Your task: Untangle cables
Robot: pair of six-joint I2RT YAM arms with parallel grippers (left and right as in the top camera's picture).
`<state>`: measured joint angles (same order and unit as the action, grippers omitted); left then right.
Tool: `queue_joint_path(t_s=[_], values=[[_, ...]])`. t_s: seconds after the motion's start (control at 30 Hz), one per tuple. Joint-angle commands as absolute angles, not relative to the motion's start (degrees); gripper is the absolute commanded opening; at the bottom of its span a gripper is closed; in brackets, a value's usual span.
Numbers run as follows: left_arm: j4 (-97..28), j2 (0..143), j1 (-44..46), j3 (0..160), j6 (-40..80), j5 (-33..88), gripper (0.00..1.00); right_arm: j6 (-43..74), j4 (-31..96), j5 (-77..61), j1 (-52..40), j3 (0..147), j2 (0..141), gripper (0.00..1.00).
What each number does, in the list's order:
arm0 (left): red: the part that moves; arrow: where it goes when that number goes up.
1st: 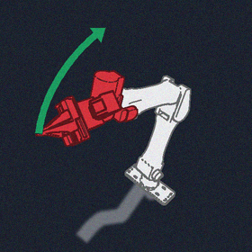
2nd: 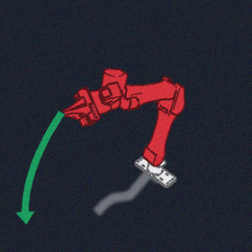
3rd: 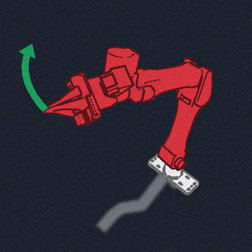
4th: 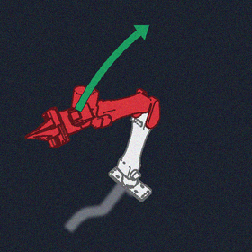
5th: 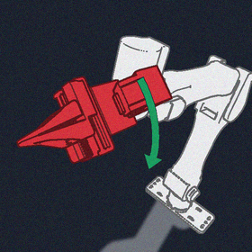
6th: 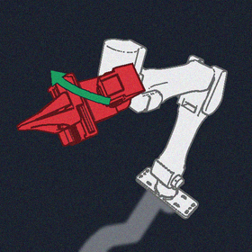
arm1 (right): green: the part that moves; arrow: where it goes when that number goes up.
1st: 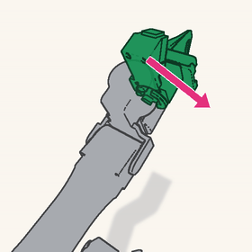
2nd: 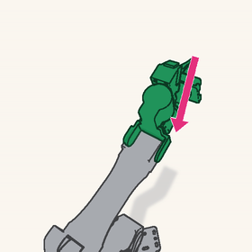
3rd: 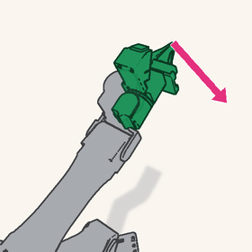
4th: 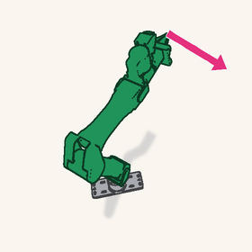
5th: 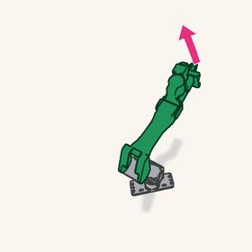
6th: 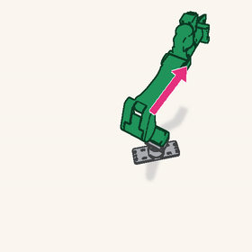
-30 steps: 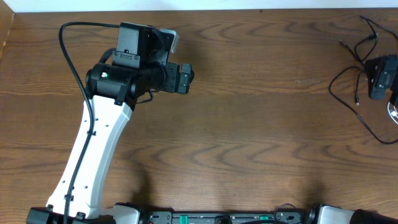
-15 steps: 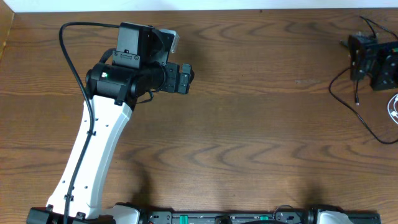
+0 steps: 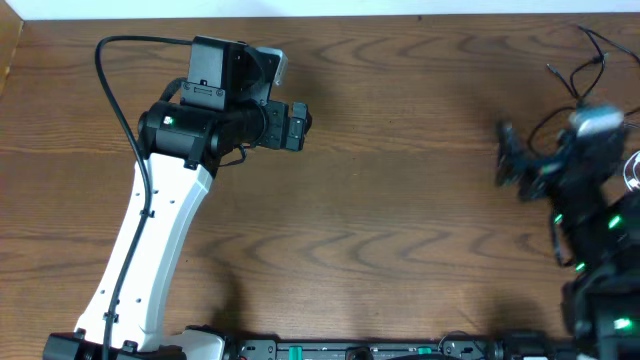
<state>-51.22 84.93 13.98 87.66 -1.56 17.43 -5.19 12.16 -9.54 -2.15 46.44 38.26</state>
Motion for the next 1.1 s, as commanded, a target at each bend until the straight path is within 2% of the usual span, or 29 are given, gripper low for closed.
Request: queue_joint_path(t_s=[0.0, 0.2, 0.43, 0.73, 0.87, 1.07], values=[[-51.4, 85.0, 14.0, 87.4, -2.3, 16.8, 0.98, -5.2, 6.7, -9.1, -3.7, 35.2, 31.4, 0.99], [-51.4, 85.0, 14.0, 87.4, -2.3, 16.8, 0.98, -5.2, -2.1, -9.1, -4.7, 18.3, 20.1, 0.99], [-51.4, 85.0, 14.0, 87.4, -2.4, 16.8, 0.98, -5.2, -4.1, -8.6, -5.9, 7.5, 10.7, 0.99], [-51.4, 85.0, 14.0, 87.4, -2.3, 16.8, 0.98, -5.2, -4.4, -7.0, -7.3, 0.5, 5.8, 0.99], [-51.4, 85.0, 14.0, 87.4, -2.3, 16.8, 0.98, -4.5, 3.9, -7.7, -7.4, 0.3, 2.8, 0.99], [-51.4, 85.0, 14.0, 87.4, -2.3, 16.8, 0.98, -3.4, 3.6, -8.1, -8.3, 0.3, 0.4, 0.99]])
